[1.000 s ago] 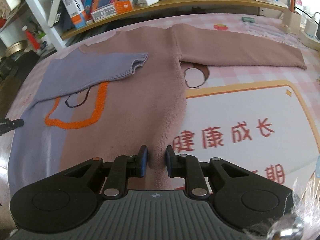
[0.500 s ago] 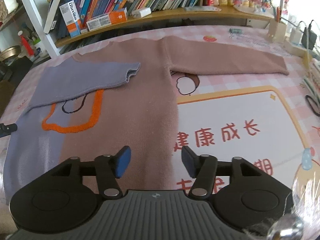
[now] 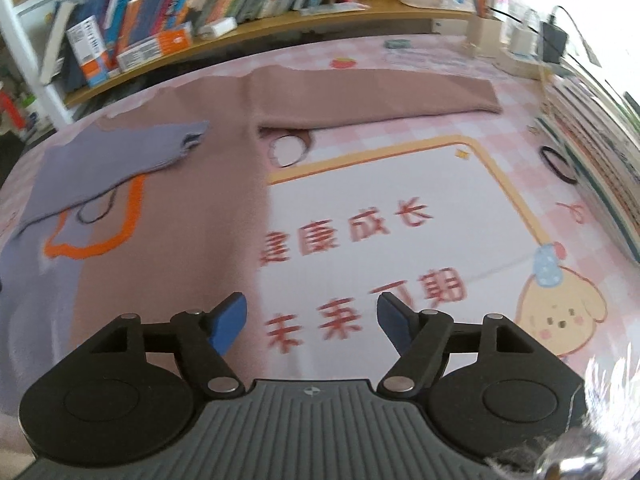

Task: Fold clothes
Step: 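Move the open right tool along the pink sleeve to its cuff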

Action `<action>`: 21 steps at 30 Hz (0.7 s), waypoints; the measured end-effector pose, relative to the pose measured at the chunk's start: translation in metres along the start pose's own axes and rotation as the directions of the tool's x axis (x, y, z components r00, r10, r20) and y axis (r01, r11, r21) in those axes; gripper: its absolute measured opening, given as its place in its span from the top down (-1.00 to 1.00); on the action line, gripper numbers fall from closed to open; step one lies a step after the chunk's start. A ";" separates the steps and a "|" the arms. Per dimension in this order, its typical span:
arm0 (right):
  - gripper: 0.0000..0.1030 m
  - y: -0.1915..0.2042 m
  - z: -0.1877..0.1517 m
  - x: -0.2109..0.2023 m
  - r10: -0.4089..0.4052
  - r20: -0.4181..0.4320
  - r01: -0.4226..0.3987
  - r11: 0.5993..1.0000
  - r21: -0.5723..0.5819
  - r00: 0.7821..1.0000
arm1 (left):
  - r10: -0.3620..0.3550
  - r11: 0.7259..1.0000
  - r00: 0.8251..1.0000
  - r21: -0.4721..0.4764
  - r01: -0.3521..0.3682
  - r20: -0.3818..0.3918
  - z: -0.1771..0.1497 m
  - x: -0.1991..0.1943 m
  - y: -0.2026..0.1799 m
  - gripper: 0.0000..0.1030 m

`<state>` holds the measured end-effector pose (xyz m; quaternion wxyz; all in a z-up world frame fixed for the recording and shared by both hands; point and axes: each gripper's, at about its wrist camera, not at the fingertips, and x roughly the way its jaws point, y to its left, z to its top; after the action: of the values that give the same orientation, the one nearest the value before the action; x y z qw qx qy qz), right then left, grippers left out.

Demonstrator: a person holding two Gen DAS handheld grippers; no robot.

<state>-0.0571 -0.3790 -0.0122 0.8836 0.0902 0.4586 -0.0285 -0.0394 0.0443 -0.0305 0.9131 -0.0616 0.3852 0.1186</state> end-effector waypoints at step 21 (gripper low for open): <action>-0.42 -0.141 0.111 0.055 0.098 0.093 -0.091 0.993 -0.075 0.991 | 0.328 0.934 0.945 -0.146 -0.326 -0.012 -0.047 -0.076 -0.092 -0.81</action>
<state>0.0456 -0.5367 -0.0134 0.9076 0.0791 0.4115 0.0253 -0.0988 -0.0674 -0.0072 0.8761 -0.0628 0.3747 0.2970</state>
